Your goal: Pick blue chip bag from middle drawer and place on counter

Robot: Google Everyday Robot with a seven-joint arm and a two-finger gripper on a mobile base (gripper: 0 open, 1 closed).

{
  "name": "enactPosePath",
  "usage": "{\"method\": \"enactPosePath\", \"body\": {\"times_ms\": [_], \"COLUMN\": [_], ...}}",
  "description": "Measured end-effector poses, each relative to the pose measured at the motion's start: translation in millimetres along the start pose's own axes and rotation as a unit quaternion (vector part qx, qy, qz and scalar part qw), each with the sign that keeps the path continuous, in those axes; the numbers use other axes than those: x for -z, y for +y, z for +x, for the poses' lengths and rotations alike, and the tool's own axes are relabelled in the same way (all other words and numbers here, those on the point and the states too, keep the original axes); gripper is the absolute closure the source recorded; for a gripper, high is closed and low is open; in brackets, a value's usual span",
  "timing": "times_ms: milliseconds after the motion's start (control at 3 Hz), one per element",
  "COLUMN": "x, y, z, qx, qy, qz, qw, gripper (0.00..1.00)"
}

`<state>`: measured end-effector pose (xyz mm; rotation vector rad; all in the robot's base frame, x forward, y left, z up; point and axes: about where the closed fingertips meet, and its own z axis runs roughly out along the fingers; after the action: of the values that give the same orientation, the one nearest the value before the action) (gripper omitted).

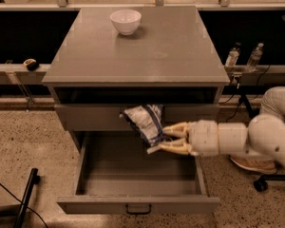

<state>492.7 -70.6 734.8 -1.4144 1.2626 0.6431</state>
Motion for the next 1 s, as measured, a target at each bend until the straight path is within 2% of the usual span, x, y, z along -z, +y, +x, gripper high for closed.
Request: {"method": "enactPosePath", "body": {"times_ms": [333, 667, 1000], "x": [12.2, 34.3, 51.0], "y": [-41.5, -85.4, -132.4], "z": [-34.6, -70.7, -95.6], "qx": [0.018, 0.016, 0.01], "qy": [0.025, 0.037, 0.039], "qz": [-0.008, -0.007, 0.014], "qw": [0.9995, 0.9992, 0.9991], "gripper": [1.0, 1.0, 1.0]}}
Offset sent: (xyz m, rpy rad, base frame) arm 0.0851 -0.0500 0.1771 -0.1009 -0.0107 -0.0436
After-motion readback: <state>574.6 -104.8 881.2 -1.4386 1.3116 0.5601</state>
